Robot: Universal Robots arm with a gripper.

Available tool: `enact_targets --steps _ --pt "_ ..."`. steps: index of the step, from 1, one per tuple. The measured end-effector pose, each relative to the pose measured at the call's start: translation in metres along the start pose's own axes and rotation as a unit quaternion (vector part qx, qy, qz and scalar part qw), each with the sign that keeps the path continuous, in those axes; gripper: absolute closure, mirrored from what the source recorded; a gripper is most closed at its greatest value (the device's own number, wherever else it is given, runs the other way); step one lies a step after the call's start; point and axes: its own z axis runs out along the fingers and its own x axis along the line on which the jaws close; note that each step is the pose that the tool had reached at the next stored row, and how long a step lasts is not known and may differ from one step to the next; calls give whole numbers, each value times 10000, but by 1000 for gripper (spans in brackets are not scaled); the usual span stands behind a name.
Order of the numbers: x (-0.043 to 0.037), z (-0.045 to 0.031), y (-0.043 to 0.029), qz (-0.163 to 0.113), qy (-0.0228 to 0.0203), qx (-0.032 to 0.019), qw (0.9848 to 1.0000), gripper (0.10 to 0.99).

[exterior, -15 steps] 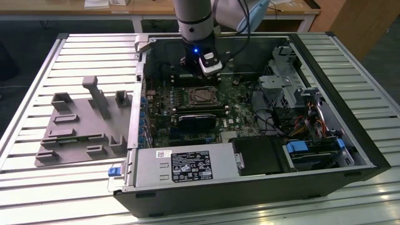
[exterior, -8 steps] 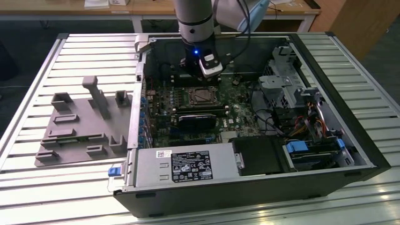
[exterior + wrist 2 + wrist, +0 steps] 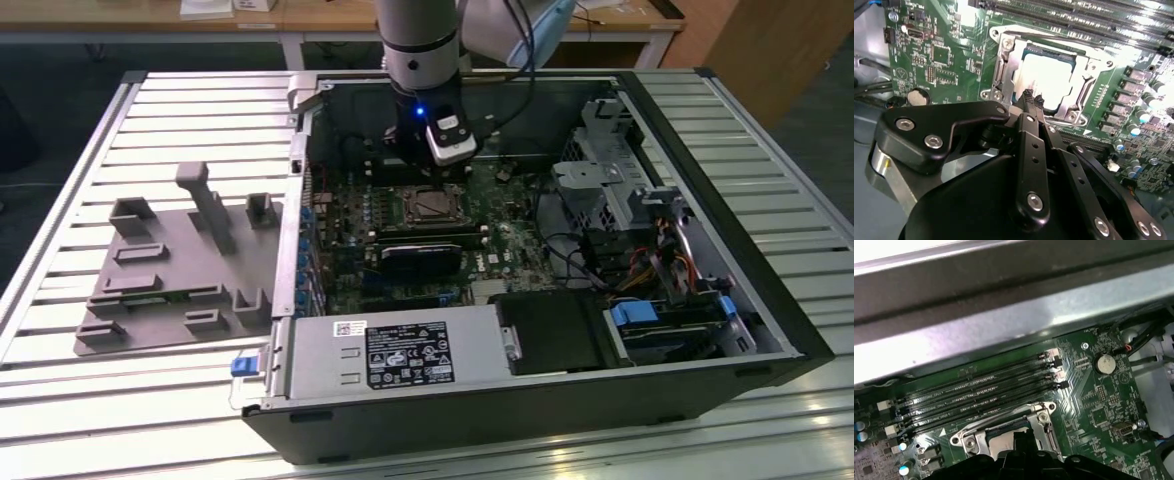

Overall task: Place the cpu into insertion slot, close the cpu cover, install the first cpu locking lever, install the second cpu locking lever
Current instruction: 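Install the first cpu locking lever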

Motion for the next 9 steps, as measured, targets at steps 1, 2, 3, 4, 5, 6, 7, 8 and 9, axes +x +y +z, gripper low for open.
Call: enact_targets --steps 1,2,3,4,5,6,7,8,9 --pt "-2 0 -4 8 -4 12 10000 984" --pt "-4 1 -9 16 -8 22 10000 984" --pt "-6 1 -15 23 -12 33 10000 984" --pt "-7 2 -20 30 -17 44 10000 984" --pt "-9 3 -26 35 -21 56 10000 984" --pt "-11 4 -34 41 -23 65 10000 984" --pt "-13 6 -42 47 -25 71 10000 984" --pt "-16 9 -51 52 -28 76 10000 984" --pt "-19 11 -61 57 -29 81 9999 984"
